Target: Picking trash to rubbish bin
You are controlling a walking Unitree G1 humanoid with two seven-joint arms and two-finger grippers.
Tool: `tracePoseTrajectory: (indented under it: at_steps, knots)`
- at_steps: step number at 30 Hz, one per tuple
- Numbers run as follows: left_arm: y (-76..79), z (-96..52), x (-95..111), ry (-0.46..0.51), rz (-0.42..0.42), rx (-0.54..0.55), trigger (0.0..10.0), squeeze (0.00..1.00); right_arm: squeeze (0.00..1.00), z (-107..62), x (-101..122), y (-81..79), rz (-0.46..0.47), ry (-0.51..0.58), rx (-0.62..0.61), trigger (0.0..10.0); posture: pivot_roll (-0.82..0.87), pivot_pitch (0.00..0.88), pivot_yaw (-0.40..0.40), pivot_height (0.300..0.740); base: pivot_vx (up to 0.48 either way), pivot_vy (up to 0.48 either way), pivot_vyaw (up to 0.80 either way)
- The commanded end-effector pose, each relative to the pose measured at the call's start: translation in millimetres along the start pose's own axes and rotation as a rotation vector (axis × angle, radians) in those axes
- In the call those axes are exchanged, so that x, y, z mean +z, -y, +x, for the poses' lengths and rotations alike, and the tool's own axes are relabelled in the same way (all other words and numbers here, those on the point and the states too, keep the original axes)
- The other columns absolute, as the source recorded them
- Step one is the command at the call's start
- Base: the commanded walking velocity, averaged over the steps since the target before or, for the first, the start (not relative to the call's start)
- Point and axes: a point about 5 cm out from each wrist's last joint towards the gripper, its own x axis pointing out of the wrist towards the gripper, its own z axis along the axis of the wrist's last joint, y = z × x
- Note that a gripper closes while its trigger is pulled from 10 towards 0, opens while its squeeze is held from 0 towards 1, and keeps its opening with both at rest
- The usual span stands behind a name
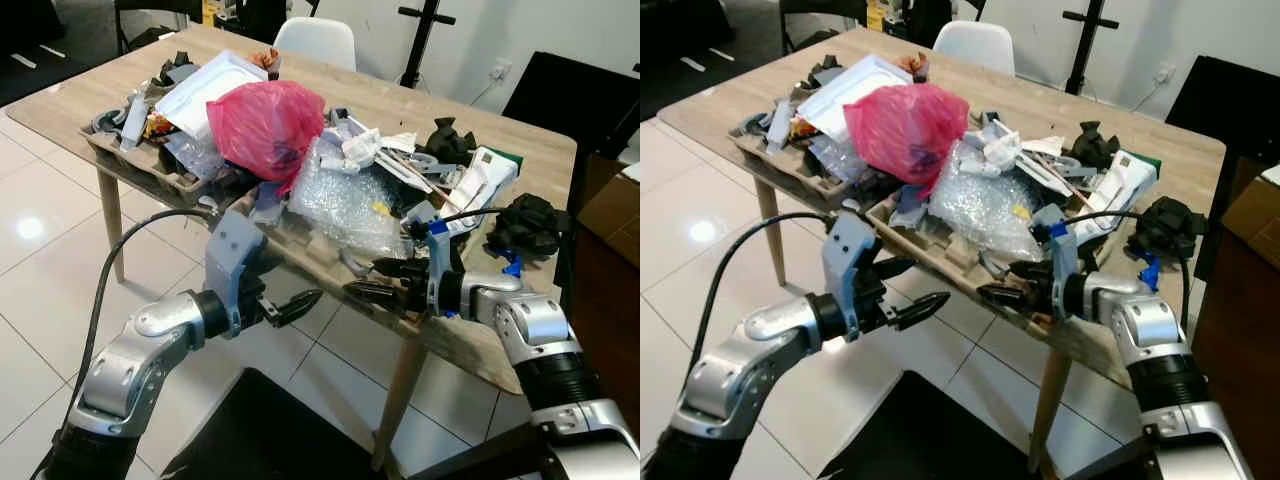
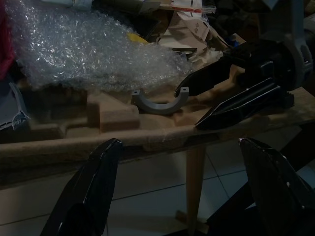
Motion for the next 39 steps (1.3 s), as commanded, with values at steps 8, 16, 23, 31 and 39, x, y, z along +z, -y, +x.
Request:
tracePoseTrajectory:
  at_steps: [8,16,23,31,39]
  knots:
    - [1.3,-1.6,-2,-0.004,0.005,-0.007,10.0,0.00,0.00,3.5,0,4.6,0.044,0.038,-0.036,4.9,-0.01,0.121,-0.005,0.740,0.000,0.000,0.00]
    - [2.0,0.1,-2,0.000,0.012,-0.011,10.0,0.00,0.00,6.2,3,4.8,0.043,0.049,-0.039,1.8,-0.01,0.110,-0.004,0.740,0.000,0.000,0.00]
    - [1.4,0.8,-1,0.000,0.014,-0.011,10.0,0.00,0.00,5.7,3,5.7,0.036,0.053,-0.043,0.0,-0.01,0.103,-0.002,0.740,0.000,0.000,0.00]
    - [1.1,1.6,-1,0.003,0.017,-0.012,10.0,0.00,0.00,4.8,8,6.2,0.046,0.085,-0.043,0.0,-0.01,0.102,-0.001,0.740,0.000,0.000,0.00]
    - [-0.7,-1.6,2,0.015,0.014,-0.021,10.0,0.00,0.00,-7.8,50,-0.5,0.167,0.394,0.089,0.0,-0.01,0.099,-0.005,0.740,0.000,0.000,0.00]
